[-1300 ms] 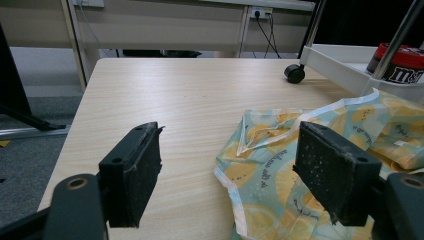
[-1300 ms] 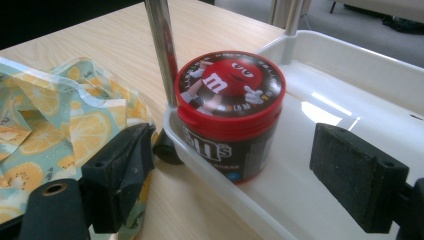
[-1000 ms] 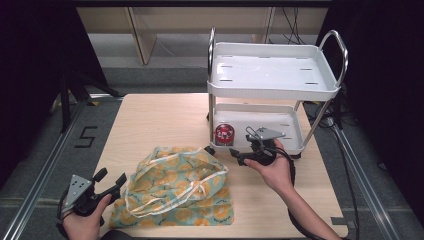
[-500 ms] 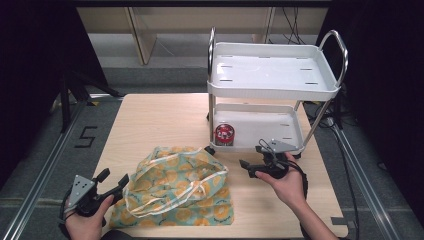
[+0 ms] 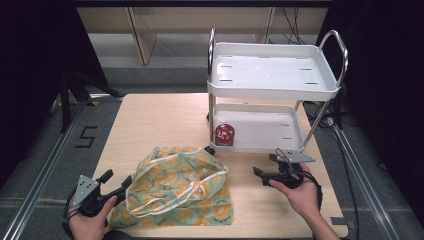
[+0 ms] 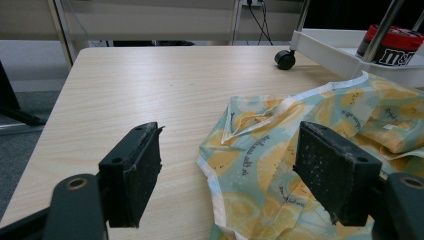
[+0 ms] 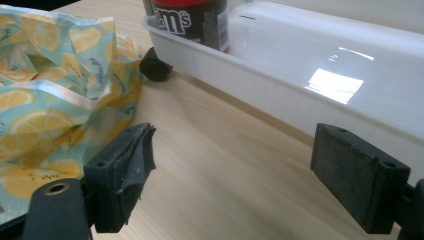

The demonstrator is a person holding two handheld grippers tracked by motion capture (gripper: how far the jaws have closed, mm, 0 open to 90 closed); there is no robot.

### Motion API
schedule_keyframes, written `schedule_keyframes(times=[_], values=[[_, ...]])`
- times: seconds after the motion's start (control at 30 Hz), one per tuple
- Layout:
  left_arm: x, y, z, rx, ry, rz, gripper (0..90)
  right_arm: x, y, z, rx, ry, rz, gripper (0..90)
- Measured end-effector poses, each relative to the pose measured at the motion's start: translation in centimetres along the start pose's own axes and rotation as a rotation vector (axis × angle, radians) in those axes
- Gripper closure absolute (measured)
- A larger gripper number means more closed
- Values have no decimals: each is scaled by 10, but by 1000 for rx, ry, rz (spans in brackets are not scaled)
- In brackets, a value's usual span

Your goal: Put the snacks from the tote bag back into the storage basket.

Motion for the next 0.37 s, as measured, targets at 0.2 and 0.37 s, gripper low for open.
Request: schedule_keyframes(times=[0.2, 0.37], values=[[0, 4, 1, -31, -1, 2, 252, -10, 6, -9, 4, 36, 5, 181], [-1, 6, 3, -56, 2, -20, 258, -12, 6, -11, 7, 35, -14, 305]])
Point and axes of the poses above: each handheld gripper's, and its own axes: z roughly forward along the jaws, x roughly out of its top, y roughly to its right, the point moved 4 cm from there along z, roughly forward along the jaws, and after that the axes turned 14 degrees about z, right-handed, at the moved point
